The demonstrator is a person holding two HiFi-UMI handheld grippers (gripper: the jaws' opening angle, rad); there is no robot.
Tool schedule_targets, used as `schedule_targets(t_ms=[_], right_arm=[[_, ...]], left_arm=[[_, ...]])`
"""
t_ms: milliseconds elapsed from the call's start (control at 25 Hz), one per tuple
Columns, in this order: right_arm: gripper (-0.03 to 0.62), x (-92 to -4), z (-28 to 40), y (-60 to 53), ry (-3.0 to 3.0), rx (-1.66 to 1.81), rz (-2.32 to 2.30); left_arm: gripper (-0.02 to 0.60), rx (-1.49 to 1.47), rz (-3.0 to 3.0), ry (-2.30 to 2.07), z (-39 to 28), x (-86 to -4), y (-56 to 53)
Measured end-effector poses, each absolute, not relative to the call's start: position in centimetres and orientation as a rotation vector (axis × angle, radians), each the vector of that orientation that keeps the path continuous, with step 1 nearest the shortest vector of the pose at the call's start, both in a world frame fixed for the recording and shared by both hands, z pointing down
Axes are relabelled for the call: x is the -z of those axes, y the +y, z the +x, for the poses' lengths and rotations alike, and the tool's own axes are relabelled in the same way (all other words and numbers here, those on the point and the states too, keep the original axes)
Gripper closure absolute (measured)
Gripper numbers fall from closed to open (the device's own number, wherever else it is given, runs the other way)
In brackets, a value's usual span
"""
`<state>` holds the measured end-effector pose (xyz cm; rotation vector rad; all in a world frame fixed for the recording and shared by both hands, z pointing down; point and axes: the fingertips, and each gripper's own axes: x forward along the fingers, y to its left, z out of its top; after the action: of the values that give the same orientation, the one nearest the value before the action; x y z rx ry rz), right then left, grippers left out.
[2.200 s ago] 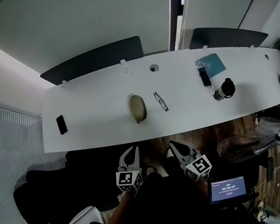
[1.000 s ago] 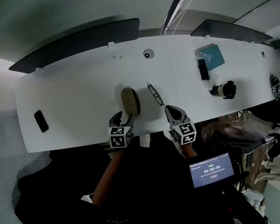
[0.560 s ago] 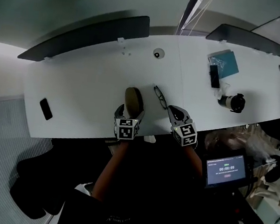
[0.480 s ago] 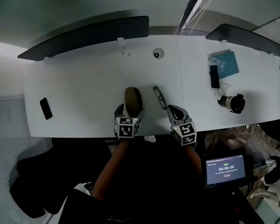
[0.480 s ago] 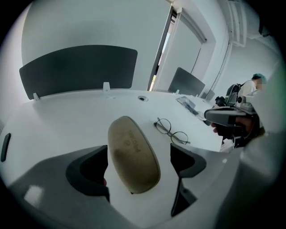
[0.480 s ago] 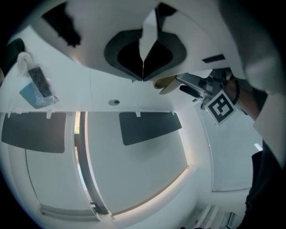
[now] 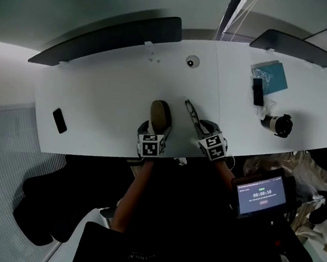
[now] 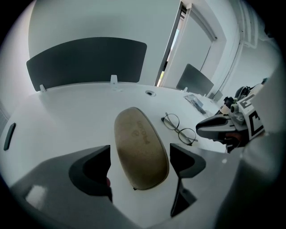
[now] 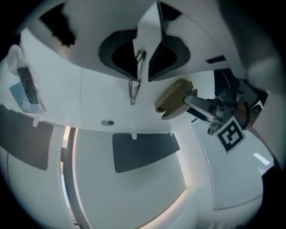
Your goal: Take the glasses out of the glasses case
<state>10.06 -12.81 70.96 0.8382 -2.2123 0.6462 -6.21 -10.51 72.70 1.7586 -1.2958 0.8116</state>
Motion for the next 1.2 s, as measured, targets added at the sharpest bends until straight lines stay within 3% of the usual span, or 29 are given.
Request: schedule_targets(t_ms=[120, 160, 360, 600, 760, 880, 1000, 1200], right_arm=[[0.519, -72.3, 10.0, -13.0, -2.151, -0.644, 0.824], [0.562, -72.6, 10.0, -13.2, -2.137, -0.647, 0.824], [0.576, -70.6, 7.1, -13.6, -2.252, -0.724, 0.754], [0.577, -66.8, 2.1, -12.9, -2.4, -1.522, 0.674], [0.576, -69.7, -0.8, -12.5, -2.296, -1.697, 0.634], [0.576, -71.7, -3.0, -12.4, -2.227, -1.653, 0.596], [0.572, -71.5, -3.9, -12.2, -2.253, -1.377, 0.531], [0.572, -68.8, -1.7, -12.2, -2.31, -1.22, 0.537]], left_arm=[[0.189, -0.789, 1.757, -1.272, -5.9, -72.8, -10.3], [0.218, -0.772, 1.754, -1.265, -5.9, -72.8, -10.3], [0.232, -0.671, 1.732, -1.246, -6.3, -72.4, -10.2], [0.238, -0.436, 1.72, -1.202, -6.8, -71.9, -10.3], [0.248, -0.334, 1.69, -1.175, -7.4, -71.9, -9.7], [0.25, -0.331, 1.685, -1.179, -7.6, -72.0, -9.8], [0.247, -0.381, 1.713, -1.193, -7.3, -71.8, -10.2], [0.245, -0.424, 1.762, -1.193, -6.6, -70.6, -11.7]])
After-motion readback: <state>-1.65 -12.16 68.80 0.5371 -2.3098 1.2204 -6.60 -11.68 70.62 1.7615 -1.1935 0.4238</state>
